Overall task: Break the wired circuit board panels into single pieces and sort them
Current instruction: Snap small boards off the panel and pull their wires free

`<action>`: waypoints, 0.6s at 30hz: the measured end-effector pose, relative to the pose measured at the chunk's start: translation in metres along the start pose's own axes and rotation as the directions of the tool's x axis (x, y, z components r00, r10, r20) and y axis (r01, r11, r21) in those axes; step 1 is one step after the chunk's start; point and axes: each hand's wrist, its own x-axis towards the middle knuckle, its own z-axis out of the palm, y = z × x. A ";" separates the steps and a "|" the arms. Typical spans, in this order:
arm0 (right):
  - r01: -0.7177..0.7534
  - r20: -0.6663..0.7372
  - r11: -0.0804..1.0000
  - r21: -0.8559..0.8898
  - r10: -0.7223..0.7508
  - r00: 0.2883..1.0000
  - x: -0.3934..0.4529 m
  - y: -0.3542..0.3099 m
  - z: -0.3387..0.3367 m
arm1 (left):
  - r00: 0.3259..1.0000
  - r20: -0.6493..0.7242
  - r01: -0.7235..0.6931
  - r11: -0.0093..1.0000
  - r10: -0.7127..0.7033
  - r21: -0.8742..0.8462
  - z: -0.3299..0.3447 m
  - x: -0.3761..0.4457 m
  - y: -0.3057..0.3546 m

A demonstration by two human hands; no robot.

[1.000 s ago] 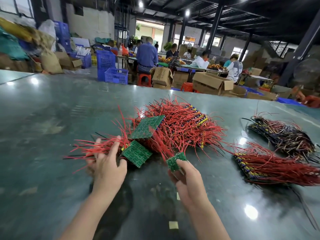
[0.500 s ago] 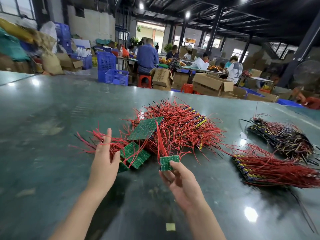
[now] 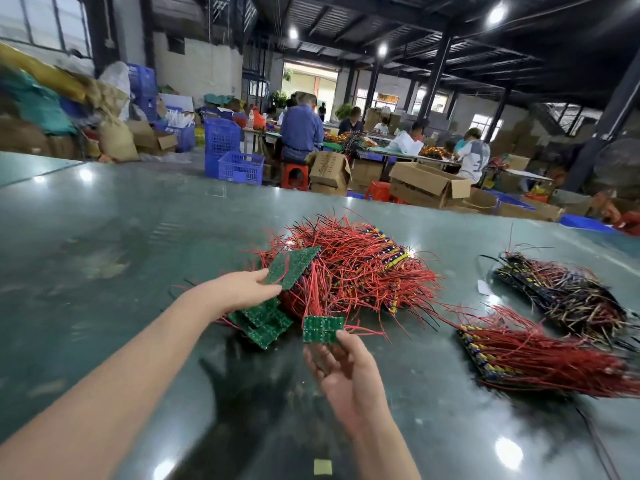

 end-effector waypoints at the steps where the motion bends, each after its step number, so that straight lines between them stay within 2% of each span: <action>1: 0.006 0.008 1.000 0.002 -0.006 1.000 0.000 0.000 0.000 | 0.989 -0.138 -0.037 0.998 0.044 0.053 0.001 -0.009 0.001; 2: 0.012 0.018 1.000 0.000 -0.012 1.000 0.000 0.001 -0.001 | 0.960 -0.266 -0.090 0.996 0.086 -0.004 0.007 -0.020 0.003; 3: 0.016 0.032 1.000 -0.007 -0.016 0.999 0.000 0.001 -0.002 | 0.936 -0.334 -0.170 0.972 0.109 -0.162 0.017 -0.031 0.003; 4: 0.020 0.051 0.999 -0.030 -0.019 0.999 0.000 0.002 -0.001 | 0.939 -0.327 -0.235 0.893 0.107 -0.385 0.031 -0.043 0.003; 6: 0.055 0.093 0.989 -0.134 -0.043 0.995 0.000 0.004 -0.002 | 0.978 -0.169 -0.209 0.594 0.123 -0.777 0.061 -0.067 0.004; 7: 0.091 0.103 0.976 -0.197 -0.071 0.992 0.001 0.006 -0.003 | 0.982 -0.128 -0.179 0.459 0.139 -0.870 0.073 -0.074 0.003; 10: 0.211 0.089 0.901 -0.380 -0.192 0.977 0.002 0.010 -0.005 | 0.983 -0.169 -0.181 0.202 0.075 -0.963 0.093 -0.076 -0.002; 12: 0.268 0.109 0.850 -0.454 -0.246 0.963 0.002 0.012 -0.004 | 0.984 -0.178 -0.179 0.118 0.022 -0.977 0.097 -0.073 -0.007; 15: 0.324 0.108 0.810 -0.489 -0.313 0.944 0.001 0.015 -0.003 | 0.983 -0.182 -0.181 0.047 -0.012 -0.982 0.101 -0.068 -0.013; 18: 0.429 0.172 0.687 -0.586 -0.412 0.895 -0.001 0.015 -0.004 | 0.968 -0.251 -0.247 0.103 -0.024 -0.964 0.100 -0.064 -0.022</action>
